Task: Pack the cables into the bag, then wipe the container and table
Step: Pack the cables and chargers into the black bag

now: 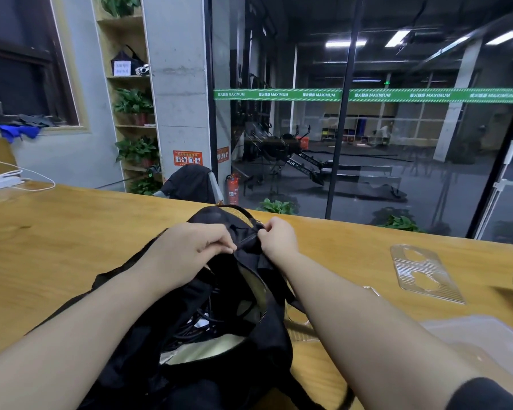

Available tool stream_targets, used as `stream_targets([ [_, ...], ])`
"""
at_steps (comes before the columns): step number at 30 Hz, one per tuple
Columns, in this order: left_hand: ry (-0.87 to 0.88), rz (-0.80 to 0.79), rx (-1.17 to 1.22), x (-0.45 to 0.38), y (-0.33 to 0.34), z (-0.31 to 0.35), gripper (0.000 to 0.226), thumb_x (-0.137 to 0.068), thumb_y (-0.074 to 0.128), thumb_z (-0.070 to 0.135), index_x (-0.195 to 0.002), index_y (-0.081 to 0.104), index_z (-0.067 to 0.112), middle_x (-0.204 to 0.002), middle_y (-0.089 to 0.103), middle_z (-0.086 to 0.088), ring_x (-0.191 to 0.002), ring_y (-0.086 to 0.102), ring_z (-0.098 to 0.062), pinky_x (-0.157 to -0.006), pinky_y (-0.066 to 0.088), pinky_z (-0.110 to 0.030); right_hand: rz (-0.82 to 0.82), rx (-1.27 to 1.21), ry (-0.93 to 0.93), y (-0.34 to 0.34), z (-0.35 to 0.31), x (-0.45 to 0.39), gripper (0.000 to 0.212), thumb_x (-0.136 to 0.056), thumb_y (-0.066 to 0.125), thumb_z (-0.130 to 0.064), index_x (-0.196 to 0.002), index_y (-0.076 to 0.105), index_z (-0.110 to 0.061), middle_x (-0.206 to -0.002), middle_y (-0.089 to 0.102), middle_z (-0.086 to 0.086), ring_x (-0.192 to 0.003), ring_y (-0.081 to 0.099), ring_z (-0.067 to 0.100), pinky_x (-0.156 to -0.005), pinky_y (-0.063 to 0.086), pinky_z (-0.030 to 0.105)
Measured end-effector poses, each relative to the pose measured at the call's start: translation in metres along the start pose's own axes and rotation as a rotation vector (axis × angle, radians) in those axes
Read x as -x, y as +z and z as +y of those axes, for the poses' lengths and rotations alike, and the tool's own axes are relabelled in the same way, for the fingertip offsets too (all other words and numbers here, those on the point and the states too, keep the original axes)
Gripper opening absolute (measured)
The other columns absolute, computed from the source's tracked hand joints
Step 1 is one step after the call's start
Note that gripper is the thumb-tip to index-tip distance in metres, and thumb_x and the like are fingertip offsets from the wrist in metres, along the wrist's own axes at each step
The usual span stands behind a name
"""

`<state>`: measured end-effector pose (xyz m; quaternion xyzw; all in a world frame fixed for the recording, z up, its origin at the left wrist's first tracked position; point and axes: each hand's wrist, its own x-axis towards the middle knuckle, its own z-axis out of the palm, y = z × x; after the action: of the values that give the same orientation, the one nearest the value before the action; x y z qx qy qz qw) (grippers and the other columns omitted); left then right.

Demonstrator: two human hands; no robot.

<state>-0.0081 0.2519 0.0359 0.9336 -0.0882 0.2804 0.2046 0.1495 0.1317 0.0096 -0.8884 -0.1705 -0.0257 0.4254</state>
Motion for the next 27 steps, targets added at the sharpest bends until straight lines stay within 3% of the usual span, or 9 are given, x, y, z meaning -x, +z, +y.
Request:
stream_targets([
  [5,0.017,0.080,0.084,0.008,0.003,0.012,0.016,-0.082,0.055,0.025,-0.087,0.070,0.025,-0.086,0.070,0.019,-0.085,0.064,0.003,-0.074,0.049,-0.023,-0.017,0.069,0.052,-0.010,0.020,-0.003,0.020,-0.096,0.051,-0.020,-0.106,0.060,-0.006,-0.111,0.064,0.012,-0.102,0.057,0.030,-0.075,0.039,0.027],
  [8,-0.016,0.110,0.092,0.007,0.004,0.014,0.015,-0.081,0.056,0.028,-0.085,0.070,0.025,-0.087,0.068,0.022,-0.082,0.063,0.000,-0.072,0.048,-0.025,-0.020,0.049,0.001,-0.013,0.016,0.005,0.029,-0.095,0.052,-0.017,-0.122,0.054,-0.007,-0.124,0.058,0.008,-0.114,0.054,0.027,-0.084,0.041,0.028],
  [12,0.029,0.106,0.060,0.005,0.004,0.017,0.021,-0.080,0.054,0.040,-0.083,0.070,0.028,-0.084,0.068,0.021,-0.081,0.062,0.003,-0.071,0.047,-0.021,-0.056,-0.004,-0.391,-0.023,0.011,0.036,0.043,-0.088,0.051,-0.006,-0.129,0.053,-0.019,-0.131,0.054,-0.002,-0.125,0.044,0.018,-0.105,0.036,0.030],
  [15,0.036,0.127,0.065,0.005,0.005,0.016,0.024,-0.078,0.049,0.044,-0.083,0.068,0.031,-0.088,0.065,0.023,-0.082,0.060,0.003,-0.073,0.045,-0.020,-0.145,0.052,-0.663,-0.030,0.013,0.060,0.050,-0.080,0.048,0.000,-0.125,0.059,-0.017,-0.128,0.059,-0.003,-0.124,0.046,0.017,-0.106,0.032,0.026],
  [18,0.025,0.139,0.065,0.004,0.007,0.017,0.013,-0.080,0.057,0.035,-0.081,0.068,0.028,-0.089,0.065,0.021,-0.082,0.059,-0.001,-0.073,0.045,-0.023,-0.183,0.114,-0.816,-0.031,0.014,0.071,0.046,-0.078,0.051,-0.003,-0.121,0.061,-0.018,-0.124,0.062,-0.002,-0.121,0.048,0.020,-0.105,0.034,0.031],
  [20,0.012,0.133,0.077,0.004,0.008,0.018,0.012,-0.080,0.057,0.030,-0.081,0.068,0.026,-0.087,0.065,0.018,-0.080,0.060,-0.002,-0.073,0.046,-0.026,-0.139,0.124,-0.835,-0.031,0.012,0.070,0.034,-0.081,0.055,-0.003,-0.111,0.066,-0.016,-0.113,0.066,0.001,-0.112,0.053,0.025,-0.098,0.040,0.038],
  [23,-0.004,0.107,0.102,0.009,0.007,0.021,0.016,-0.081,0.052,0.039,-0.082,0.066,0.032,-0.084,0.067,0.017,-0.080,0.062,-0.004,-0.073,0.049,-0.033,-0.076,0.208,-0.790,-0.031,0.009,0.060,0.020,-0.088,0.056,-0.008,-0.100,0.069,-0.015,-0.101,0.069,-0.001,-0.100,0.055,0.025,-0.088,0.044,0.041],
  [27,-0.016,0.070,0.138,0.017,-0.007,0.028,0.012,-0.082,0.054,0.032,-0.082,0.066,0.034,-0.086,0.070,0.018,-0.084,0.065,-0.004,-0.075,0.049,-0.034,-0.029,0.271,-0.612,-0.027,0.008,0.048,0.023,-0.093,0.049,-0.012,-0.104,0.068,-0.018,-0.109,0.068,-0.003,-0.108,0.054,0.021,-0.091,0.045,0.037],
])
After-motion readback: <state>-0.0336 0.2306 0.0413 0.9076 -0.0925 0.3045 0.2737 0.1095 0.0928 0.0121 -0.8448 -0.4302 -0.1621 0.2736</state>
